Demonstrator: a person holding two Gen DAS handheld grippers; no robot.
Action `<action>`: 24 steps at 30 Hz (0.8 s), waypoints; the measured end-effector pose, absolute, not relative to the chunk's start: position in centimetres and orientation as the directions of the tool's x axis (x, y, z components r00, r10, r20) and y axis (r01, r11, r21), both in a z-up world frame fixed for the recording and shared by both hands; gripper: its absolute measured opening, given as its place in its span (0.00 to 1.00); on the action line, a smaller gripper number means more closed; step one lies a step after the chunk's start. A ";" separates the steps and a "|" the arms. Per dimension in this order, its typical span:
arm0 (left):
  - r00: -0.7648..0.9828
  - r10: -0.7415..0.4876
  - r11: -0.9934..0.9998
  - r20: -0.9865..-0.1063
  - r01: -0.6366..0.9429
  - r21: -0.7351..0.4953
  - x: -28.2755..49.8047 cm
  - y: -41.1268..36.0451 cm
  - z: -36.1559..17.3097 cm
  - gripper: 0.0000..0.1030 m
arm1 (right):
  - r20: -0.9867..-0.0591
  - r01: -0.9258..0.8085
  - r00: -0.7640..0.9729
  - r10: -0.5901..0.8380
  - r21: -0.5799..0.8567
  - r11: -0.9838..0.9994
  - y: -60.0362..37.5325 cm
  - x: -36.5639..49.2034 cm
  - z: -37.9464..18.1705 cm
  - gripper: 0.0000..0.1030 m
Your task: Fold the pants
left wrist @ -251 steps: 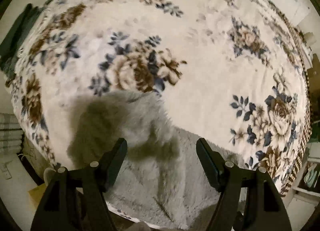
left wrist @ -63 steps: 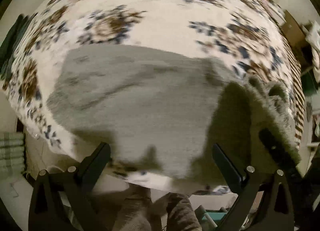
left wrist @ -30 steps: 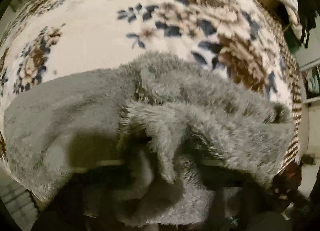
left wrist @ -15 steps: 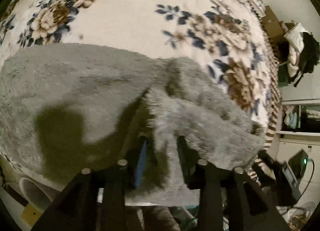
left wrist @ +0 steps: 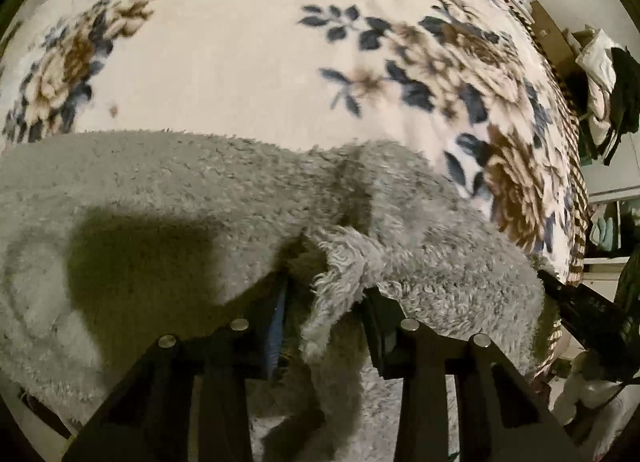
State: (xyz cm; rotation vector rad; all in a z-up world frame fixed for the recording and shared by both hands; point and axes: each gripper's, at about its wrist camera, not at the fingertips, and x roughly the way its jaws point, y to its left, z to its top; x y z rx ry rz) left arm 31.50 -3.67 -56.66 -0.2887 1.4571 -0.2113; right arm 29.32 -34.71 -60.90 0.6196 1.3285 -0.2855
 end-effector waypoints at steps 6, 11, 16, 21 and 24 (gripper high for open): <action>0.087 -0.434 0.888 -0.896 -0.125 -0.443 30.1 -1.4 -54.3 0.33 | -0.940 0.555 0.223 0.259 0.341 0.759 -35.5 29.6 -60.7 0.42; 0.163 -0.466 0.852 -0.870 -0.181 -0.491 25.7 1.6 -50.0 0.44 | -0.922 0.557 0.252 0.296 0.388 0.734 -35.6 25.3 -57.3 0.57; 0.084 -0.438 0.887 -0.895 -0.123 -0.445 22.7 -0.6 -50.9 0.44 | -0.929 0.605 0.187 0.320 0.366 0.708 -34.2 18.6 -57.1 0.57; 0.013 -0.383 0.924 -0.924 0.001 -0.383 22.0 -4.6 -55.3 0.27 | -0.913 0.706 0.102 0.395 0.346 0.618 -33.4 13.2 -60.5 0.57; 0.043 -0.406 0.914 -0.913 0.022 -0.405 21.5 -4.7 -55.2 0.03 | -0.899 0.744 0.095 0.428 0.350 0.569 -33.2 11.3 -62.4 0.21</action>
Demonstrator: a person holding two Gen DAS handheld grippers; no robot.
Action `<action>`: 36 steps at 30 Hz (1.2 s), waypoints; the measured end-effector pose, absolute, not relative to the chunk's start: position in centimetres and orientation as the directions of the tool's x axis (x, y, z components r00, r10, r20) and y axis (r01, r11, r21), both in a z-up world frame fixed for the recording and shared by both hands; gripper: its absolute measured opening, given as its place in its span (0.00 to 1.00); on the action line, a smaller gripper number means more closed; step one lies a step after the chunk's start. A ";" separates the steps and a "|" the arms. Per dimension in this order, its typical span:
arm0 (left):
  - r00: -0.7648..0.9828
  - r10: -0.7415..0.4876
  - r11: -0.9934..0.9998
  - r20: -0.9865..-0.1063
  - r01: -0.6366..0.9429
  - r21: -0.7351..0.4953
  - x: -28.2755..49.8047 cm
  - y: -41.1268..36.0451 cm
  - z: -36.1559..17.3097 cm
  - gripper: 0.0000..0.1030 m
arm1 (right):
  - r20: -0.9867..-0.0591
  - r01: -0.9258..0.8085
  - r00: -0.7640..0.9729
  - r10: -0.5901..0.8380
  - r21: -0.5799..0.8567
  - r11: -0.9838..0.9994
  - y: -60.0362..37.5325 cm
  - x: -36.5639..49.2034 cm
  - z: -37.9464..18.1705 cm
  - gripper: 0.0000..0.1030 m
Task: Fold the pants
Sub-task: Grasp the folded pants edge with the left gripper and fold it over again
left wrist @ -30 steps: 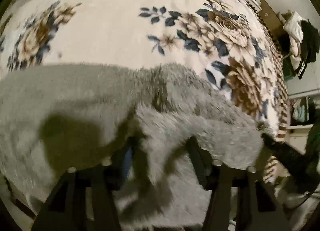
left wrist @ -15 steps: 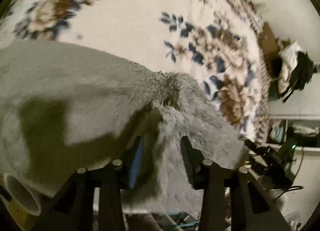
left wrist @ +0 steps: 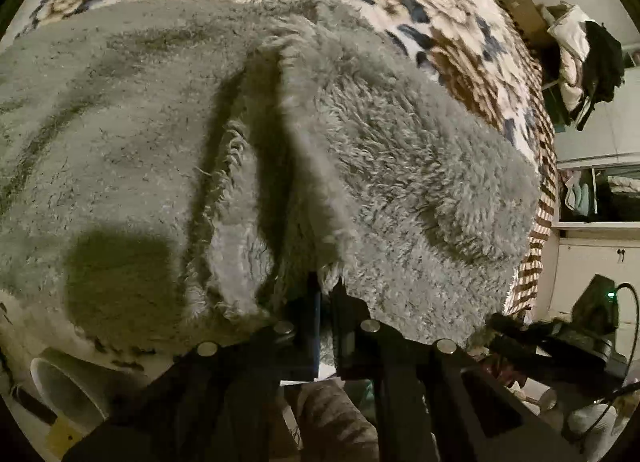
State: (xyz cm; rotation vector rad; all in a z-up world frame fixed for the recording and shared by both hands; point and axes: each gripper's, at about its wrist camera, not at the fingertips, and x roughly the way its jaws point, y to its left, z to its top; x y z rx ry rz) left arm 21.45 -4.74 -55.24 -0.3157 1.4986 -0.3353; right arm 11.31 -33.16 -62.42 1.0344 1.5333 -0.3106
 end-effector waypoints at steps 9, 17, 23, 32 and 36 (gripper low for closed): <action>0.082 -0.405 0.909 -0.911 -0.073 -0.410 19.0 -0.2 -53.1 0.03 | -0.951 0.725 0.133 0.280 0.286 0.626 -34.0 10.6 -60.1 0.05; 0.035 -0.392 0.912 -0.919 -0.113 -0.394 19.3 0.3 -55.4 0.06 | -0.945 0.705 0.068 0.321 0.273 0.654 -35.9 11.3 -60.7 0.06; 0.101 -0.385 0.909 -0.917 -0.134 -0.396 19.0 1.1 -53.8 0.47 | -0.946 0.647 0.019 0.324 0.259 0.717 -34.4 12.0 -59.7 0.72; 0.299 -0.384 0.822 -0.874 -0.320 -0.471 17.3 6.8 -53.1 1.00 | -0.965 0.486 0.113 0.238 0.262 0.833 -28.4 15.4 -55.1 0.94; 0.438 -0.326 0.661 -0.838 -0.528 -0.533 14.8 13.6 -54.2 1.00 | -0.963 0.411 0.147 0.228 0.269 0.871 -25.2 17.8 -53.9 0.94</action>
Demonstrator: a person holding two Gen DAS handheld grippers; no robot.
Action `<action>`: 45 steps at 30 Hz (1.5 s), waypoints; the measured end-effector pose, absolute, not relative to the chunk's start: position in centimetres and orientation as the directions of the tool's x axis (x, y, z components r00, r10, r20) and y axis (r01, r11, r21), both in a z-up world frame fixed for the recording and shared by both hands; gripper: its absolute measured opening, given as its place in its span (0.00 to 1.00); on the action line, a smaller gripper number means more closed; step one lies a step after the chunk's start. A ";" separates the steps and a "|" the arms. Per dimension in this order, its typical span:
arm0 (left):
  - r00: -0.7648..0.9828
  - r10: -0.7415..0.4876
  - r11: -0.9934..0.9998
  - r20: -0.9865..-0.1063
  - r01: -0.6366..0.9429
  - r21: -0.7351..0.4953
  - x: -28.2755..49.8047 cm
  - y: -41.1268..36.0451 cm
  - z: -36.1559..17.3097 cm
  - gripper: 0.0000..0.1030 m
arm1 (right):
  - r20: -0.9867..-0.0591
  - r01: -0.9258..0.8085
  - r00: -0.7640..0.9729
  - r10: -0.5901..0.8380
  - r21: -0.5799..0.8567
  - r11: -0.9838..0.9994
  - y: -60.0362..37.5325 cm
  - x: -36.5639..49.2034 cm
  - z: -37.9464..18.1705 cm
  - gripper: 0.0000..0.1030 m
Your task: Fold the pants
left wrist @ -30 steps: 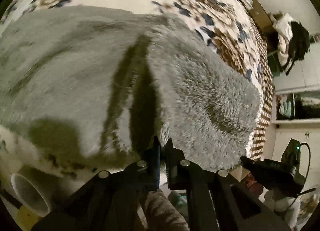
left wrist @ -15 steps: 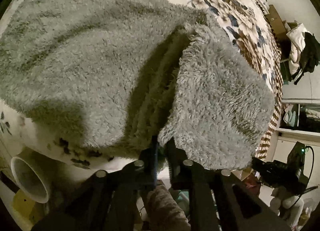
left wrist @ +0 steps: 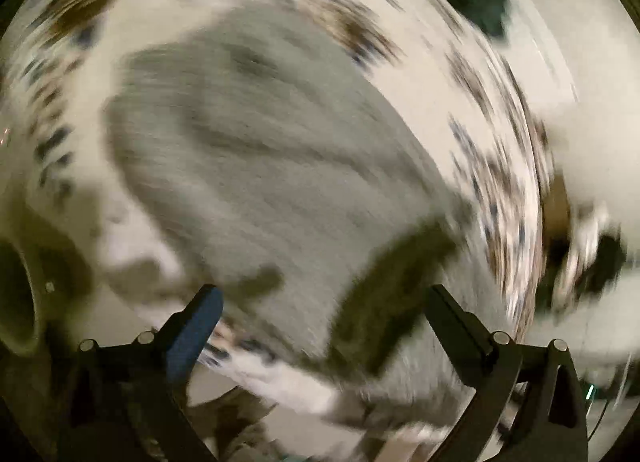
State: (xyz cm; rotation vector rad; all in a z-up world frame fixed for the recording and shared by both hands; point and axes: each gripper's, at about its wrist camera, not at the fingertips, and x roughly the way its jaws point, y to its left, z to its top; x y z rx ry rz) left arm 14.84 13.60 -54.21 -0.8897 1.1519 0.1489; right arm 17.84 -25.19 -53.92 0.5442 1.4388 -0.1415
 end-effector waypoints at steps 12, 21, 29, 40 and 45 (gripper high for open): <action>0.557 -0.220 0.483 -0.801 -0.651 -0.585 18.5 23.4 -60.5 0.98 | -0.986 0.255 0.165 0.032 0.074 0.964 -18.7 23.5 -58.7 0.94; 0.561 -0.229 0.495 -0.795 -0.636 -0.591 20.1 24.2 -60.8 0.25 | -0.987 0.276 0.164 0.008 0.054 0.960 -17.0 24.3 -59.8 0.94; 0.672 -0.227 0.695 -0.705 -0.396 -0.601 19.6 18.2 -50.2 0.14 | -0.982 0.321 0.179 0.052 0.108 0.941 -18.5 22.7 -59.2 0.94; 0.548 -0.444 0.863 -0.709 0.048 -0.503 17.0 -4.9 -40.2 0.14 | -0.966 0.442 0.230 0.120 0.213 0.871 -28.6 17.1 -54.9 0.94; 0.416 -0.413 0.911 -0.810 0.176 -0.374 16.0 -15.9 -44.0 0.14 | -0.973 0.527 0.216 0.086 0.191 0.828 -35.1 13.2 -54.8 0.94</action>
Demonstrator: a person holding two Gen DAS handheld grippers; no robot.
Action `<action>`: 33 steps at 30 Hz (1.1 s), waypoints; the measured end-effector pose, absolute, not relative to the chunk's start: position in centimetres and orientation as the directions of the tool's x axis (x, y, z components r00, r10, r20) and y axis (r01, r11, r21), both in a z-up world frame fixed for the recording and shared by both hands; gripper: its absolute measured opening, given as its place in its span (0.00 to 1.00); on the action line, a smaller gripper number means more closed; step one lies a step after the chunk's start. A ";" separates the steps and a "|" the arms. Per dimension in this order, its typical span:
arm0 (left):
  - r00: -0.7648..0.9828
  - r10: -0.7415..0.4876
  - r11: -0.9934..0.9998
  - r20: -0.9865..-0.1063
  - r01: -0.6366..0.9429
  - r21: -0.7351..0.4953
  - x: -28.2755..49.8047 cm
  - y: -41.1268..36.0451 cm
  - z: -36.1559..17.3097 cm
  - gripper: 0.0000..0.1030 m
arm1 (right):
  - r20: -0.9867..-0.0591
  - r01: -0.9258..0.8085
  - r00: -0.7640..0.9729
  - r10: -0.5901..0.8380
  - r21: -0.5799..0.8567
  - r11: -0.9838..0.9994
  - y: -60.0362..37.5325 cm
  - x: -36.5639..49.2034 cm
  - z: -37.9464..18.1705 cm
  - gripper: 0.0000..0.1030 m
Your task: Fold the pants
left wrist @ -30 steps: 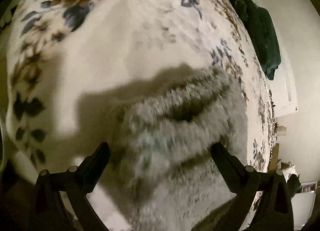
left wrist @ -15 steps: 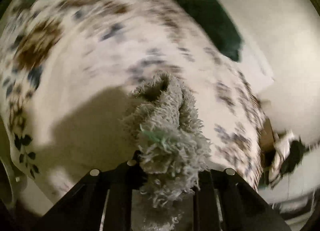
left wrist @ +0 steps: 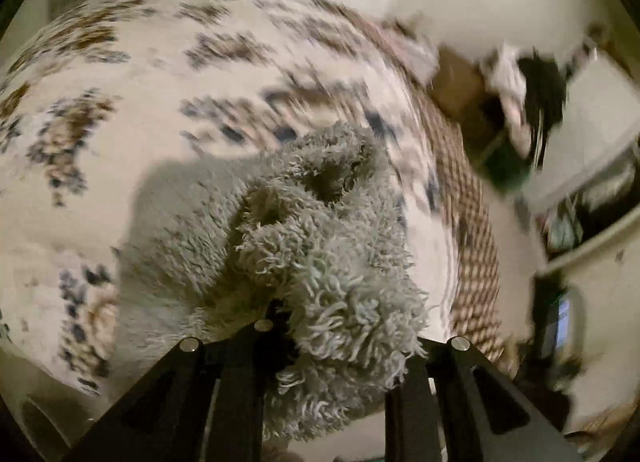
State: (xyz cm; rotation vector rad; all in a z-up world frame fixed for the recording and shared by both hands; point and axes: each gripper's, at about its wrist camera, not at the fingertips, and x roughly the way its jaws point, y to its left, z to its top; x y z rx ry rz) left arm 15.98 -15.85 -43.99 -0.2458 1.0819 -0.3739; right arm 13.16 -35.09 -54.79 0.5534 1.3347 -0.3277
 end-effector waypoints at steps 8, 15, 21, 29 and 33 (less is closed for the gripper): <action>0.221 -0.350 0.930 -0.910 0.195 -0.311 15.8 -21.5 -47.6 0.63 | -0.965 0.577 0.226 0.133 0.243 0.780 -41.4 11.0 -55.8 0.94; 0.313 -0.369 0.929 -0.875 0.140 -0.342 14.5 -18.3 -42.7 0.86 | -0.851 0.487 0.350 0.390 0.521 0.701 -41.5 14.6 -54.5 0.94; 0.410 -0.113 0.992 -0.905 0.000 -0.124 15.5 -13.0 -41.6 0.86 | -0.790 0.310 0.317 0.525 0.610 0.730 -35.8 19.9 -54.2 0.95; 0.358 0.041 0.990 -0.933 -0.142 -0.011 17.1 -7.5 -45.2 0.86 | -0.773 0.256 0.242 0.586 0.633 0.730 -30.2 24.1 -57.2 1.00; 0.353 0.038 0.984 -0.935 -0.178 -0.027 17.2 -6.6 -45.5 0.86 | -0.828 0.247 0.187 0.528 0.560 0.790 -29.1 24.8 -57.6 0.75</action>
